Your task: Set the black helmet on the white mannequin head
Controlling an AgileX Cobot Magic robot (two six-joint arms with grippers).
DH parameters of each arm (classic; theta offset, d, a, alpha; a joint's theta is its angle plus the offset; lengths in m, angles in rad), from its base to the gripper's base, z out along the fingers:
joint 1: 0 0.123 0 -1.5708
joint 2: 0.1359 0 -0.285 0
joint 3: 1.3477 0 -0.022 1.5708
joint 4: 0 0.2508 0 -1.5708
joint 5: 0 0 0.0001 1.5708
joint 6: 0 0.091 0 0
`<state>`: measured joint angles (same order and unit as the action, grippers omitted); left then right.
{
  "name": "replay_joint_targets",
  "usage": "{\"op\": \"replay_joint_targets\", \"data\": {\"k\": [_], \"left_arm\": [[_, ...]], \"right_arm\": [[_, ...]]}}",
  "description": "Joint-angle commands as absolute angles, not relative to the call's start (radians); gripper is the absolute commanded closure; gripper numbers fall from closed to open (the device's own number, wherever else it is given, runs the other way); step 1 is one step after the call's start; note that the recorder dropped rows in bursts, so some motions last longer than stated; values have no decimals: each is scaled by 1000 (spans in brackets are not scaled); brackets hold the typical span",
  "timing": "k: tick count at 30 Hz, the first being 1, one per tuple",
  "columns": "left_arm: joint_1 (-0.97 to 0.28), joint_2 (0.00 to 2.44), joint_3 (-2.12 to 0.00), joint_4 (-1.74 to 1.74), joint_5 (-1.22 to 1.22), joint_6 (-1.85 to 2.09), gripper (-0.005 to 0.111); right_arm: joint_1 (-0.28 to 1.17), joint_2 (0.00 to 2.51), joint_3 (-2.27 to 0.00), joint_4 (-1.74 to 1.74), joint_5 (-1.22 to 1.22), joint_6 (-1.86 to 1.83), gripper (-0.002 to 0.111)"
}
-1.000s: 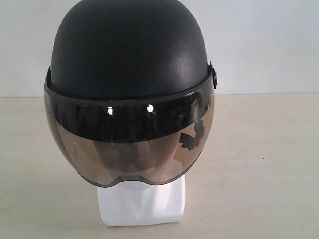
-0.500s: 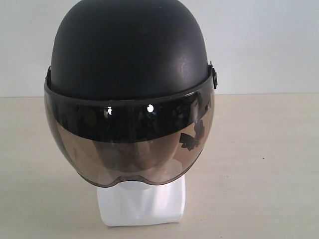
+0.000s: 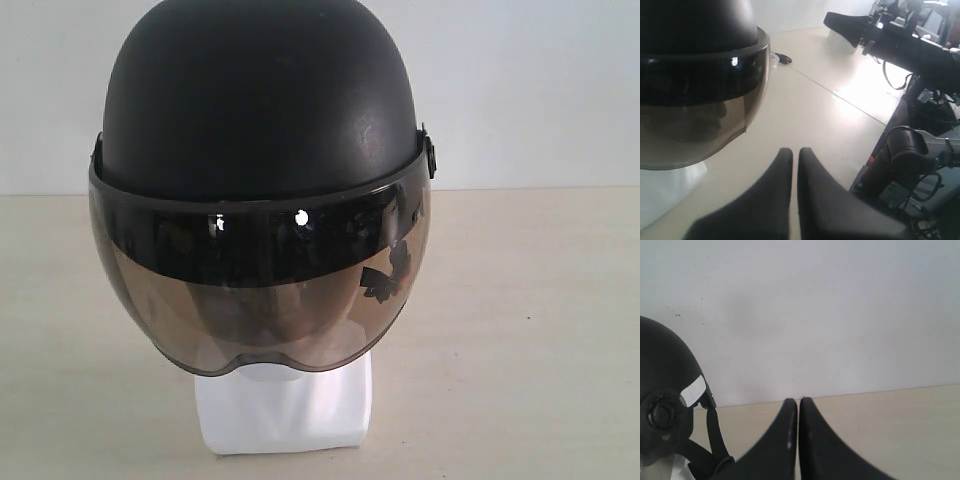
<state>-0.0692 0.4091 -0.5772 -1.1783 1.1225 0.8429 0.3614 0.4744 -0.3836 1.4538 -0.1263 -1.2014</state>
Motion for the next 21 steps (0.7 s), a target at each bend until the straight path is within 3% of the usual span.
{"op": "replay_joint_targets", "data": {"k": [1,13,21], "left_arm": [[-74,403,-612,-1114,1132,850,102],[-74,201,-645,-930,1127,842,102],[-60,23,-510,-186,520,331,102]], "right_arm": [[358,471,-381,1455,-132,-1204,107],[358,471,-381,1455,-132,-1204,107],[358,471,-381,1455,-120,-1204,107]]}}
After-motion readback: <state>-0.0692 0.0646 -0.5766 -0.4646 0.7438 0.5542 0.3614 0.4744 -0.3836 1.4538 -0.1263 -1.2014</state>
